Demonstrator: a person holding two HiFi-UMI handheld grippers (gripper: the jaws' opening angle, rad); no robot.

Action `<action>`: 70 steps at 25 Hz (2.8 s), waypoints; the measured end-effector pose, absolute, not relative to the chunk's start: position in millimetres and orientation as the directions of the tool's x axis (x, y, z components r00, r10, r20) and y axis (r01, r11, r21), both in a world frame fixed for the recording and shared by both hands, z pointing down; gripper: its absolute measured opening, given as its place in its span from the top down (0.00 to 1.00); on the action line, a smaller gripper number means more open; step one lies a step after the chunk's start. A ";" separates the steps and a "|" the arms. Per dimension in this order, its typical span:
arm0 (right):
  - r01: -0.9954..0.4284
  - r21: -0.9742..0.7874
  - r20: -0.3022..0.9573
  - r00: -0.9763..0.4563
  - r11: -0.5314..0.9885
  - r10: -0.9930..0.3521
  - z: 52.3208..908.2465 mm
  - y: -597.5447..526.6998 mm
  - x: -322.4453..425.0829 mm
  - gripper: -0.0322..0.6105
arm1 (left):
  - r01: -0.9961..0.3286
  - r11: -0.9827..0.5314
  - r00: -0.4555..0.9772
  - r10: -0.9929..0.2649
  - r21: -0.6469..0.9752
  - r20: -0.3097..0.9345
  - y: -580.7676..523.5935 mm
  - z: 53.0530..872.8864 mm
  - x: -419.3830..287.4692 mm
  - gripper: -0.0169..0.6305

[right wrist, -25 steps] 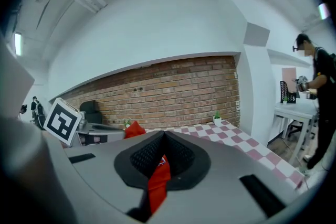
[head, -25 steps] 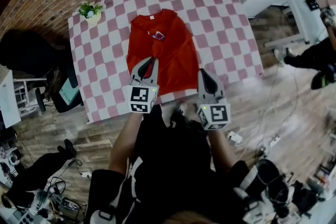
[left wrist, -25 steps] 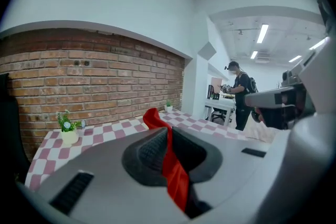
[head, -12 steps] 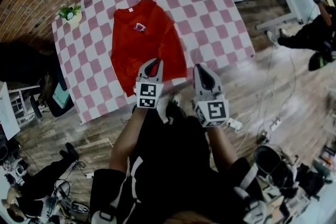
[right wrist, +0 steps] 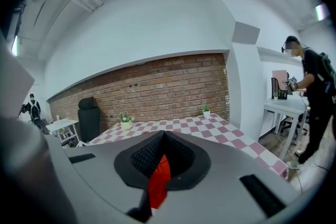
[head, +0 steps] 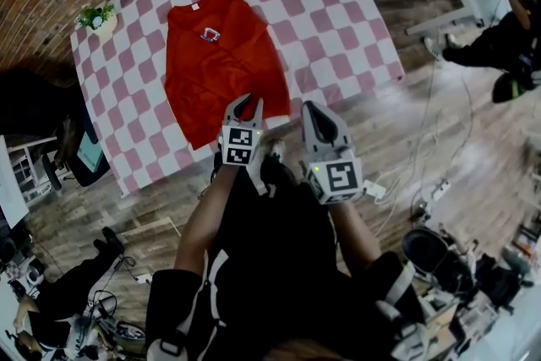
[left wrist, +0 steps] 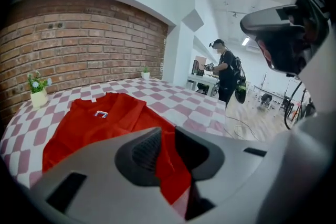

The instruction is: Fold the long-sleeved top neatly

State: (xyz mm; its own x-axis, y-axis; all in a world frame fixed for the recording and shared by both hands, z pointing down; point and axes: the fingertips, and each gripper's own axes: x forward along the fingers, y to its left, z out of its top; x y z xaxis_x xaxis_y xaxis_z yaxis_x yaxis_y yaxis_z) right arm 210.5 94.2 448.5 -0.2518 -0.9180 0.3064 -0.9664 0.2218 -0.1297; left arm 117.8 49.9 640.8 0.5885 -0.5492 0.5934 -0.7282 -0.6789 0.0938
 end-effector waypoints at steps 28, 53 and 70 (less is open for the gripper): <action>-0.895 -0.096 0.234 -0.445 0.435 -0.864 411.4 60.1 123.1 0.94 | -0.895 -0.445 0.431 -0.849 0.027 0.306 41.6 436.8 -43.6 0.96; -0.870 -0.021 0.324 -0.472 0.493 -0.820 401.2 -62.9 52.7 0.73 | -0.801 -0.598 0.556 -0.757 -0.019 0.343 -76.9 428.8 -101.4 0.71; -0.667 0.065 0.657 -0.531 0.742 -0.535 505.9 -204.6 65.2 0.71 | -0.647 -0.761 0.590 -0.540 -0.049 0.599 -208.5 522.6 -76.4 0.64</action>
State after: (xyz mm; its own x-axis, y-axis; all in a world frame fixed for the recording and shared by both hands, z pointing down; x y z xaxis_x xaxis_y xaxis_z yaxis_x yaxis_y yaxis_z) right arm 65.2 -204.6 505.9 -0.5309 -0.5355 0.6568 -0.6674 0.7418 0.0653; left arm -76.4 -208.5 522.6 0.5904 -0.5404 0.5995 -0.6468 -0.7611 -0.0492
